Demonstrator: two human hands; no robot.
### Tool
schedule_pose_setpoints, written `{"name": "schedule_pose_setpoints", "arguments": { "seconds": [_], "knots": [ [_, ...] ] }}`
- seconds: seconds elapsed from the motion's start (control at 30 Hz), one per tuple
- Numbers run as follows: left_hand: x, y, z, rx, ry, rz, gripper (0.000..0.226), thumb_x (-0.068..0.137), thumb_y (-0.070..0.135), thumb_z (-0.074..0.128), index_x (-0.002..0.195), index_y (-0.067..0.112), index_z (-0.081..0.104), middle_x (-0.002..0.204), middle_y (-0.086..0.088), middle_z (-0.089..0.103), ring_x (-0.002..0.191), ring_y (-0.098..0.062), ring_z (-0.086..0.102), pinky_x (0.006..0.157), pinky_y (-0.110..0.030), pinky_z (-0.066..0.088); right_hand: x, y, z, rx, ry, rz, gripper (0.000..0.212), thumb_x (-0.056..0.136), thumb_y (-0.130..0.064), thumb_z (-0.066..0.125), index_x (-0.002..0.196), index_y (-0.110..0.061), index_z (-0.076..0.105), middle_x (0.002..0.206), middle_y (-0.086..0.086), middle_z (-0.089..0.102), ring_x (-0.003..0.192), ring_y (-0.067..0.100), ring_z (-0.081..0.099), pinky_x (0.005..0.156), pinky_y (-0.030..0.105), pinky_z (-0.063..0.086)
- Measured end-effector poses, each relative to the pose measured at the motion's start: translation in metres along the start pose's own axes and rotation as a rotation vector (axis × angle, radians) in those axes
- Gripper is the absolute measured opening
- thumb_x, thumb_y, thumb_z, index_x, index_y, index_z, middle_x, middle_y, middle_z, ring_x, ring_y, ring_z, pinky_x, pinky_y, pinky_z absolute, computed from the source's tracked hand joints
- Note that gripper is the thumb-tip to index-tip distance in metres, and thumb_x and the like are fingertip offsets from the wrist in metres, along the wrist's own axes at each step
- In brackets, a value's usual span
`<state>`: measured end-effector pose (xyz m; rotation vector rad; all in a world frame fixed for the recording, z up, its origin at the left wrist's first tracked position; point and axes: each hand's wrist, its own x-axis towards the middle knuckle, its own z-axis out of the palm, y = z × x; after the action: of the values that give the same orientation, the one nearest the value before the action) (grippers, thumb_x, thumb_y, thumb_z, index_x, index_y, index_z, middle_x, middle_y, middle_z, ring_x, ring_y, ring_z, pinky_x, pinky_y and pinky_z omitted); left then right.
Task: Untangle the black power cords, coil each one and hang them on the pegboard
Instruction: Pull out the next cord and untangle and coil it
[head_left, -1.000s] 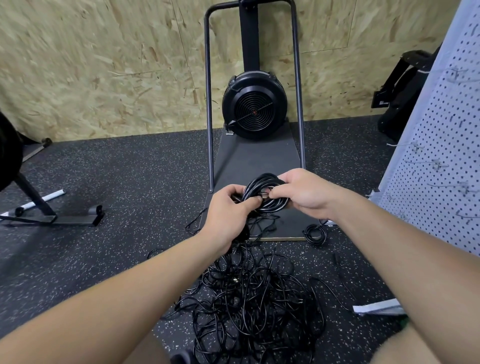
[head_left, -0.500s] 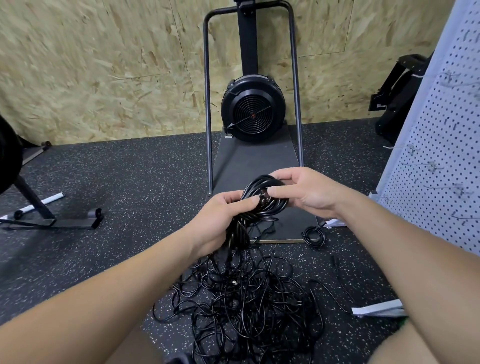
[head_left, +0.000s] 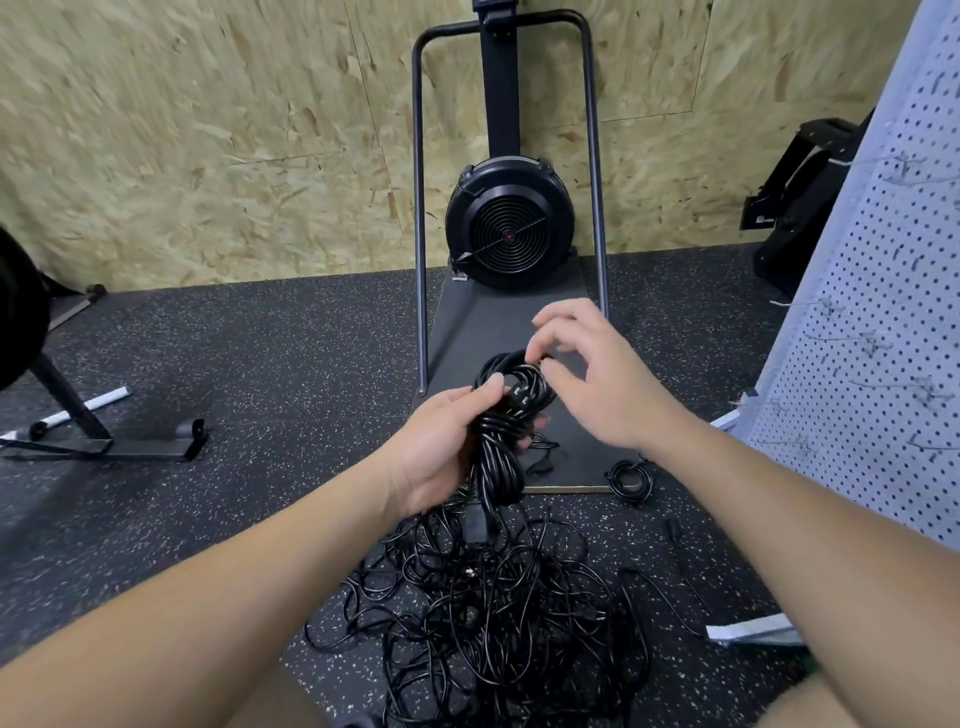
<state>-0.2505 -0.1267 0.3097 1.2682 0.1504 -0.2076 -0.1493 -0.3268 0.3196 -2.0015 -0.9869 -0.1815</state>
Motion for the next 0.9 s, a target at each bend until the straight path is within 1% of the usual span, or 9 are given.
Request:
{"name": "schedule_pose_setpoints", "arguments": {
  "seconds": [0.07,0.17,0.23,0.37,0.5,0.63,0.7,0.77,0.9],
  "knots": [
    [0.000,0.002,0.000,-0.075,0.048,0.006,0.048,0.111,0.038,0.060,0.140,0.000,0.069,0.121,-0.024,0.075,0.096,-0.032,0.070,0.091,-0.042,0.061,-0.004,-0.006,0.000,-0.038,-0.115,0.013,0.015,0.101,-0.023,0.069,0.114,-0.031,0.073,0.149,-0.017,0.047,0.147,0.004,0.040,0.124,0.037,0.033],
    [0.000,0.003,0.001,-0.112,0.094,-0.010,0.047,0.110,0.043,0.061,0.137,0.006,0.073,0.102,-0.014,0.073,0.087,-0.028,0.070,0.073,-0.036,0.061,-0.007,-0.013,0.014,-0.102,-0.135,0.045,0.030,0.097,-0.053,0.076,0.115,-0.030,0.071,0.153,-0.020,0.044,0.146,0.003,0.037,0.118,0.030,0.033],
    [0.000,0.002,0.003,-0.081,0.096,-0.016,0.046,0.110,0.045,0.061,0.138,0.010,0.073,0.099,-0.010,0.071,0.083,-0.026,0.069,0.069,-0.034,0.058,-0.007,-0.017,0.019,-0.090,-0.102,0.059,0.029,0.094,-0.051,0.081,0.106,-0.027,0.068,0.150,-0.019,0.046,0.140,0.008,0.045,0.111,0.029,0.036],
    [-0.001,0.006,0.009,-0.008,0.120,0.047,0.048,0.111,0.036,0.058,0.142,0.001,0.064,0.107,-0.018,0.073,0.080,-0.023,0.074,0.061,-0.029,0.055,-0.004,-0.026,0.015,0.105,-0.084,0.140,0.015,0.104,-0.033,0.074,0.098,-0.020,0.069,0.147,-0.017,0.053,0.116,0.008,0.067,0.092,0.009,0.043],
    [-0.001,0.005,0.020,0.256,0.149,0.175,0.042,0.109,0.042,0.051,0.128,0.005,0.056,0.097,-0.016,0.073,0.073,-0.030,0.063,0.065,-0.036,0.048,-0.003,-0.033,0.023,0.030,0.022,0.146,0.017,0.113,-0.037,0.054,0.108,-0.024,0.064,0.136,-0.018,0.058,0.111,0.006,0.063,0.093,0.035,0.057],
    [-0.006,0.004,0.028,0.315,0.062,0.262,0.052,0.111,0.057,0.055,0.134,0.010,0.052,0.086,-0.017,0.065,0.067,-0.028,0.054,0.062,-0.032,0.048,-0.001,-0.046,0.018,0.159,0.080,0.239,0.026,0.115,-0.040,0.047,0.116,-0.022,0.065,0.121,-0.009,0.061,0.088,0.016,0.070,0.056,0.037,0.064],
    [-0.006,0.002,0.027,0.309,0.004,0.268,0.044,0.110,0.044,0.066,0.132,0.010,0.050,0.088,-0.019,0.063,0.065,-0.025,0.054,0.061,-0.032,0.047,0.002,-0.048,0.013,0.134,0.077,0.244,0.031,0.116,-0.043,0.044,0.111,-0.020,0.065,0.114,-0.005,0.064,0.086,0.017,0.070,0.063,0.042,0.063],
    [-0.007,0.001,0.025,0.254,-0.062,0.243,0.037,0.109,0.035,0.067,0.132,0.011,0.049,0.088,-0.022,0.061,0.064,-0.026,0.053,0.061,-0.031,0.049,0.003,-0.047,0.011,0.038,0.070,0.205,0.033,0.116,-0.043,0.042,0.110,-0.022,0.065,0.111,-0.007,0.066,0.097,0.013,0.066,0.084,0.044,0.058],
    [-0.012,0.005,0.026,0.117,-0.152,0.128,0.039,0.114,0.038,0.055,0.136,0.005,0.051,0.091,-0.024,0.061,0.071,-0.029,0.065,0.068,-0.035,0.061,0.003,-0.053,0.007,0.006,0.062,0.079,0.024,0.116,-0.034,0.044,0.118,-0.021,0.063,0.126,-0.011,0.063,0.113,0.008,0.062,0.094,0.032,0.051]
  ]
}}
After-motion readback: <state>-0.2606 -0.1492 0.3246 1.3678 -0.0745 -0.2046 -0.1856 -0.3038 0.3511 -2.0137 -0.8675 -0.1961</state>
